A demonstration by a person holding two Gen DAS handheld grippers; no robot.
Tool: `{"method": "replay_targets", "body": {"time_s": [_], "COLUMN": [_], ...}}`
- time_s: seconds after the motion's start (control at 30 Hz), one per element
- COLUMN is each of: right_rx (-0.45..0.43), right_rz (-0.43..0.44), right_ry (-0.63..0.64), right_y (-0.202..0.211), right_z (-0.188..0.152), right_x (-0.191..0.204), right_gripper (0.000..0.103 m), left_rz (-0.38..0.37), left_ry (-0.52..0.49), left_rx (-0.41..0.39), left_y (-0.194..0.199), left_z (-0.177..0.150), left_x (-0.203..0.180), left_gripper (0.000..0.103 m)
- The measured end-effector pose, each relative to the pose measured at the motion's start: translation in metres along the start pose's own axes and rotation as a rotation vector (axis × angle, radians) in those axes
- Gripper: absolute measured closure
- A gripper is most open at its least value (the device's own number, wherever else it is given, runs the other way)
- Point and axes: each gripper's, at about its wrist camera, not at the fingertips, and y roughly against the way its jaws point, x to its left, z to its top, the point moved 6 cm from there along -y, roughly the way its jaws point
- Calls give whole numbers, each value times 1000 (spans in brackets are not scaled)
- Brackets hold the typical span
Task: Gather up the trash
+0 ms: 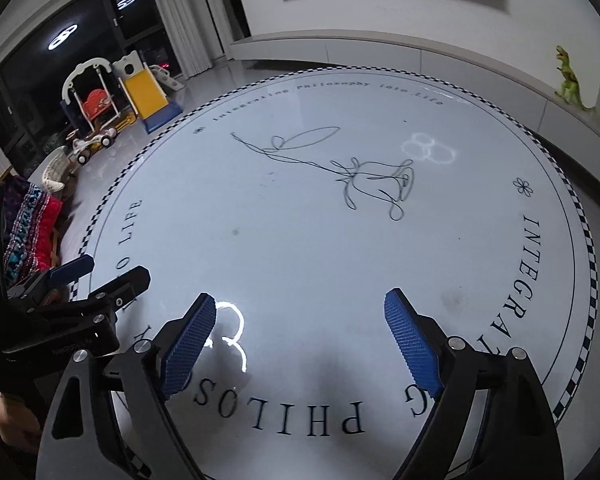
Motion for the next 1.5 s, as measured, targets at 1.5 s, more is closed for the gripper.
{"method": "replay_targets", "body": {"time_s": [1.5], "right_rx": [21], "right_rz": [-200], "right_ry": [25], "right_y": [-62], "right_z": [3], "right_x": [-27], "right_gripper": [3], "left_rz": [61], "left_ry": [-17], "left_rx": [36], "left_y": [-54], "left_z": [-1], "left_x": [-11], "left_gripper": [5]}}
